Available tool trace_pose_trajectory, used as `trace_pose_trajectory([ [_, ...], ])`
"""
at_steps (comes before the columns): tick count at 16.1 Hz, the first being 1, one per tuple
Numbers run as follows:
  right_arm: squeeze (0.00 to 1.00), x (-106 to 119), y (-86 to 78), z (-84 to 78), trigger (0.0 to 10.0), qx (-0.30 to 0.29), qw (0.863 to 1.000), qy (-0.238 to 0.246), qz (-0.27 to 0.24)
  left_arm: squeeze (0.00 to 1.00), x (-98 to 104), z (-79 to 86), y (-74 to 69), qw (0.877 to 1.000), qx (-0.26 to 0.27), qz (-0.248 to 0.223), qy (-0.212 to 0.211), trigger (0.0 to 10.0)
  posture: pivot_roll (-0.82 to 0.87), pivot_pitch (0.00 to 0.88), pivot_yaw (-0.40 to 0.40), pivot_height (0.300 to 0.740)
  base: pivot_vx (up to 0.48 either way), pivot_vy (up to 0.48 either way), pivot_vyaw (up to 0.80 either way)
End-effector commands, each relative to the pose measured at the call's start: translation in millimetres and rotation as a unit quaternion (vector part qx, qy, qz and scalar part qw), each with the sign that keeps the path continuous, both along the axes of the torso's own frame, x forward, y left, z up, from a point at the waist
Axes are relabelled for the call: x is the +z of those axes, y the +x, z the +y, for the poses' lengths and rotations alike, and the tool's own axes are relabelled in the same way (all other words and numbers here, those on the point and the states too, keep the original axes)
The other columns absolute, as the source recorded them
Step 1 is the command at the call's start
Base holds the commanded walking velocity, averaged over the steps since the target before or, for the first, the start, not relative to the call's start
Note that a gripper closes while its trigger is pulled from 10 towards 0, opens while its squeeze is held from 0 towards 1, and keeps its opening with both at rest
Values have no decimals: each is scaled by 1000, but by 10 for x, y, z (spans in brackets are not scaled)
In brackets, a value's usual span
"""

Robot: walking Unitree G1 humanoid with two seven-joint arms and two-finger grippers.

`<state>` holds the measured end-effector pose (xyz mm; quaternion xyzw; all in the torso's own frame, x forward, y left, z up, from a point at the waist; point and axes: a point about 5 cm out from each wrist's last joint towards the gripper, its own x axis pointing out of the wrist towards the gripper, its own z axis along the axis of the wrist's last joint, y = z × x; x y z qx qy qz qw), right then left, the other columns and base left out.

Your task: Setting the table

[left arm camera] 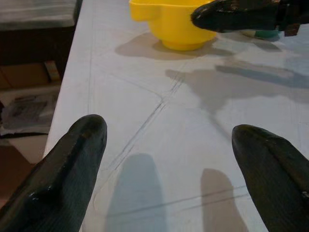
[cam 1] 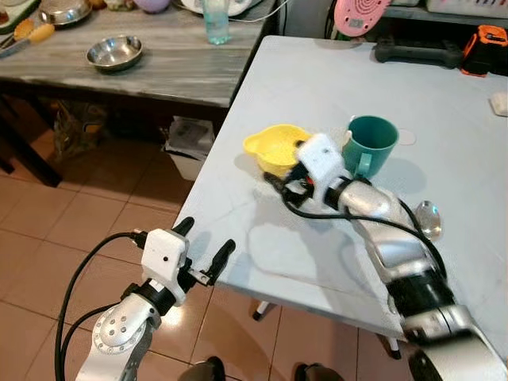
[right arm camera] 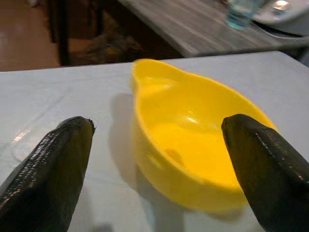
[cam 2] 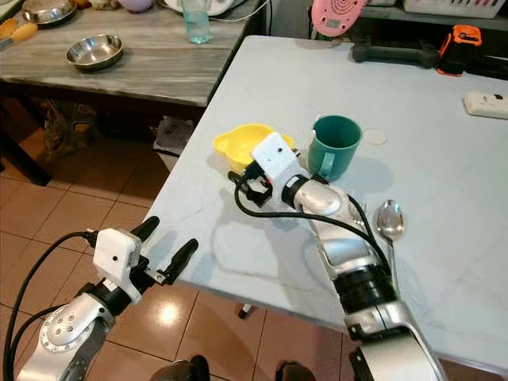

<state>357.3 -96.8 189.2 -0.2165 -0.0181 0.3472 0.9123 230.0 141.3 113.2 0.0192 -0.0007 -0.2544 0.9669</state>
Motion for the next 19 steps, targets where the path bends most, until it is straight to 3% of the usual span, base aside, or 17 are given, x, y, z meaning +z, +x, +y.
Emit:
trace_pose_trajectory([
  [1, 0, 28, 12, 93, 10000, 28, 999, -15, -6, 0, 14, 17, -35, 1000, 3, 2, 4, 10000, 43, 236, 43, 740, 0, 0, 0],
  [5, 0, -9, 118, 118, 10000, 45, 997, -69, 8, 0, 8, 16, -37, 1000, 13, 11, -2, 10000, 51, 228, 46, 740, 0, 0, 0],
  [6, 0, -39, 163, 94, 706, 37, 995, -86, 20, 0, 9, 13, -29, 1000, 13, 13, -1, 10000, 55, 227, 45, 740, 0, 0, 0],
  [7, 0, -50, 175, 87, 0, 32, 995, -91, 26, 0, 9, 15, -26, 1000, 12, 14, 0, 10000, 56, 224, 43, 740, 0, 0, 0],
  [10, 0, -28, 209, 97, 0, 36, 994, -95, 27, 0, -2, 24, -15, 1000, 11, 22, -3, 10000, 54, 217, 45, 740, 0, 0, 0],
  [14, 0, -46, 237, 11, 0, 40, 992, -110, 36, 0, 161, -50, 9, 998, -36, -4, -49, 10000, 47, 204, 41, 740, 0, 0, 0],
  [19, 0, -62, 257, -90, 0, 31, 991, -121, 40, 0, 181, -76, 48, 998, -45, -9, -49, 10000, 34, 194, 42, 740, 0, 0, 0],
])
